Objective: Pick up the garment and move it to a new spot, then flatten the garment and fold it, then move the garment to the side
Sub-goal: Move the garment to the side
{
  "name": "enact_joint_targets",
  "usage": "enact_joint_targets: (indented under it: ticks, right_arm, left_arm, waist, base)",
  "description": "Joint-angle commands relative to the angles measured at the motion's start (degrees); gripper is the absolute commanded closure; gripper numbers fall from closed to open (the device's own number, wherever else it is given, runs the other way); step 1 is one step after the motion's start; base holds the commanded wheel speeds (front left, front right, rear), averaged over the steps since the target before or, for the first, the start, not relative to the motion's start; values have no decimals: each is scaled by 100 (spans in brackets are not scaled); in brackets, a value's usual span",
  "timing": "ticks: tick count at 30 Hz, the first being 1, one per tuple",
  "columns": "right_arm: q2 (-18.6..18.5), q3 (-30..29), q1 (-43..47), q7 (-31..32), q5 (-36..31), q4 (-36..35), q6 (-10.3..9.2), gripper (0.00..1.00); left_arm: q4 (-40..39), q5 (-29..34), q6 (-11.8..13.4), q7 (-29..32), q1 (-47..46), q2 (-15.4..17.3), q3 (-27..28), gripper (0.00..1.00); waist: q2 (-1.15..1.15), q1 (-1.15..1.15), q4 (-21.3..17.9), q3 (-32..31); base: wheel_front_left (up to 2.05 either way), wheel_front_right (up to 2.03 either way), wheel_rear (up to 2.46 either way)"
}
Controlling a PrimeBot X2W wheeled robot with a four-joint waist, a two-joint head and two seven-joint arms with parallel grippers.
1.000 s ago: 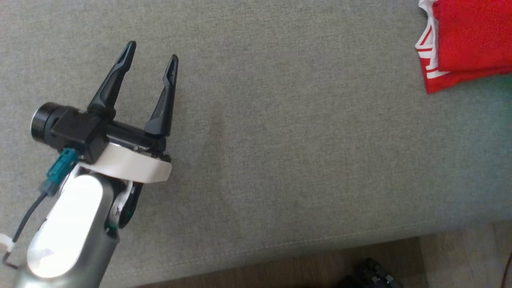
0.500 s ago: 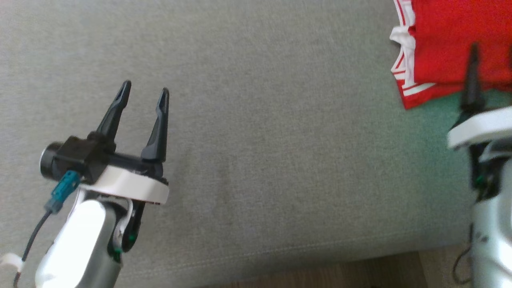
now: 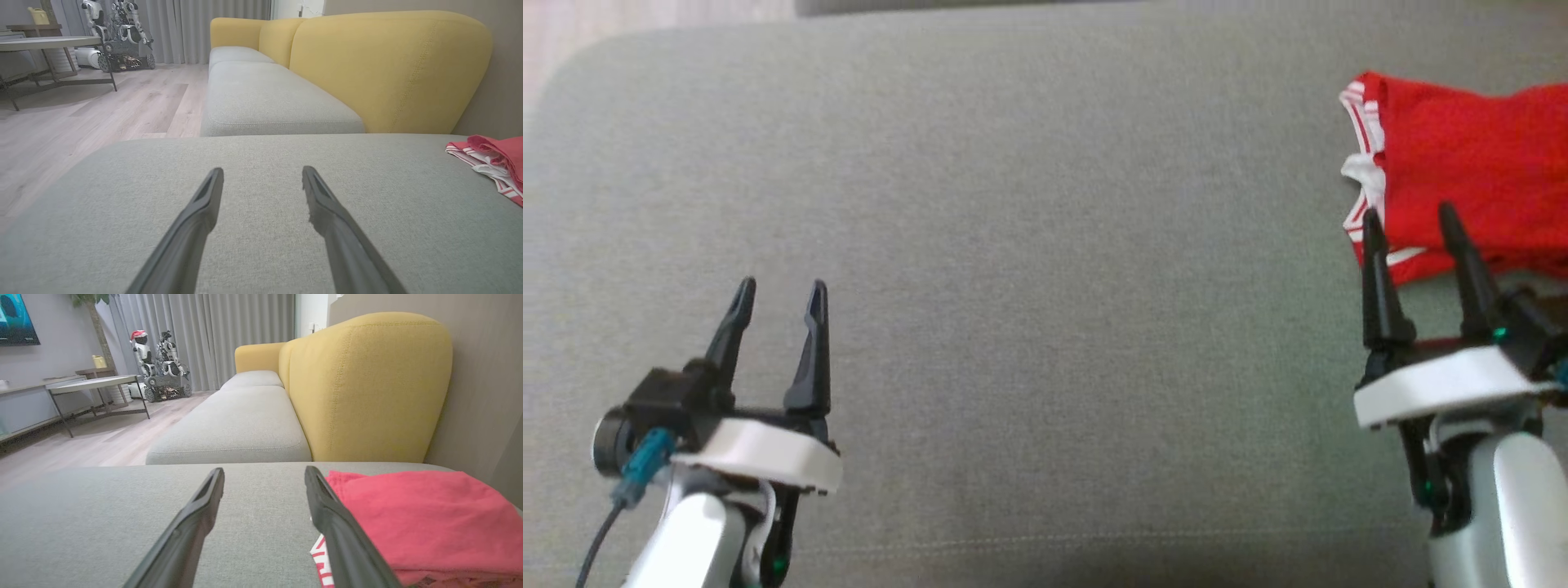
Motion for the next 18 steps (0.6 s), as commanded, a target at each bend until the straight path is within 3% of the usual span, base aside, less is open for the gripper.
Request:
enact_joint_targets:
  ticks: [1,18]
  right_arm:
    - [9,153,67,11,88,-281,37,0]
    - [12,249,1006,140,160,-521,37,0]
  left_arm:
    - [-143,-30,18,-60,-76,152,257,0]
    - [-14,80,-22,-69,559,197,186,0]
  waist:
    - [0,0,154,-281]
    - [0,0,51,-985]
  base:
    - [0,0,0]
    - [0,0,0]
